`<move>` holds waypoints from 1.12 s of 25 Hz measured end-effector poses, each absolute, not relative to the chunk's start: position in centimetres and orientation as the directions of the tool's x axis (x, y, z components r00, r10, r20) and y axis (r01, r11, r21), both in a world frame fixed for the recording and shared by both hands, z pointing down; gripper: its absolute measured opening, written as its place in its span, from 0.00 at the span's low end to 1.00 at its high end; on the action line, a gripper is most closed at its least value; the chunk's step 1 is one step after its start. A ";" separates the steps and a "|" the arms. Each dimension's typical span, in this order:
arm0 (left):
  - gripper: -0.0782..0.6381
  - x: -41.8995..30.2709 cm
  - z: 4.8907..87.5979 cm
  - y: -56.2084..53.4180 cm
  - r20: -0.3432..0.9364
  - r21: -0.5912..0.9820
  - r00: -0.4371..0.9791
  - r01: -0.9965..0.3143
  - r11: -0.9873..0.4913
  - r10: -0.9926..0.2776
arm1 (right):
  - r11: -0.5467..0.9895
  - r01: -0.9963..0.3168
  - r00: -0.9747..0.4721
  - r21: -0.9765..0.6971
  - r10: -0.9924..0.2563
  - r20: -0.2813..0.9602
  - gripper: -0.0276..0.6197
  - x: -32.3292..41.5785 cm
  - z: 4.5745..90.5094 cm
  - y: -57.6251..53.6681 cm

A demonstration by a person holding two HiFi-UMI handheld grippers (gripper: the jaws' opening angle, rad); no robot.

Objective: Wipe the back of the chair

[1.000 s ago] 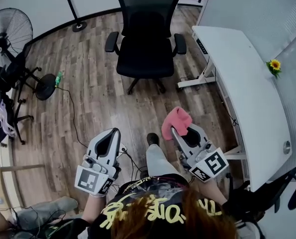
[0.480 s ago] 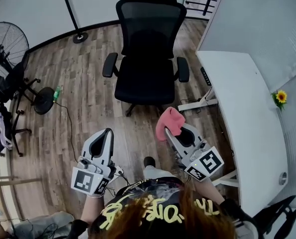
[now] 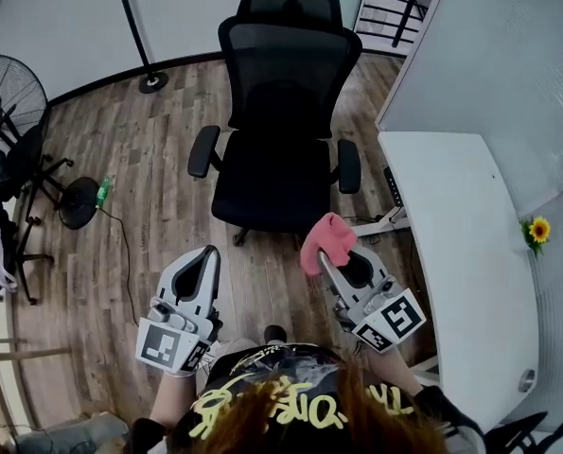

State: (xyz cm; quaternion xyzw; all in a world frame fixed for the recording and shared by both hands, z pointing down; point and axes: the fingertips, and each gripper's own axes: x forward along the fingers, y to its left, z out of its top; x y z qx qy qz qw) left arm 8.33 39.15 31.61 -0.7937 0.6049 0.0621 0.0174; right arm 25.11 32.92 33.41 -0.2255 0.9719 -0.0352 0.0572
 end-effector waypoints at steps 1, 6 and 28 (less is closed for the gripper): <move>0.10 8.2 31.8 38.8 -0.119 0.050 0.254 -0.964 -0.261 -0.960 | 0.898 -0.429 -0.895 -0.098 -0.437 -0.092 0.16 24.9 33.7 32.5; 0.10 6.6 33.1 38.0 -0.081 0.061 0.227 -0.971 -0.232 -0.971 | 0.901 -0.410 -0.903 -0.144 -0.423 -0.077 0.16 23.3 35.2 31.1; 0.10 -0.6 31.4 30.9 -0.101 0.050 0.332 -0.940 -0.338 -0.938 | 0.849 -0.507 -0.849 -0.147 -0.522 -0.084 0.16 17.1 33.6 26.1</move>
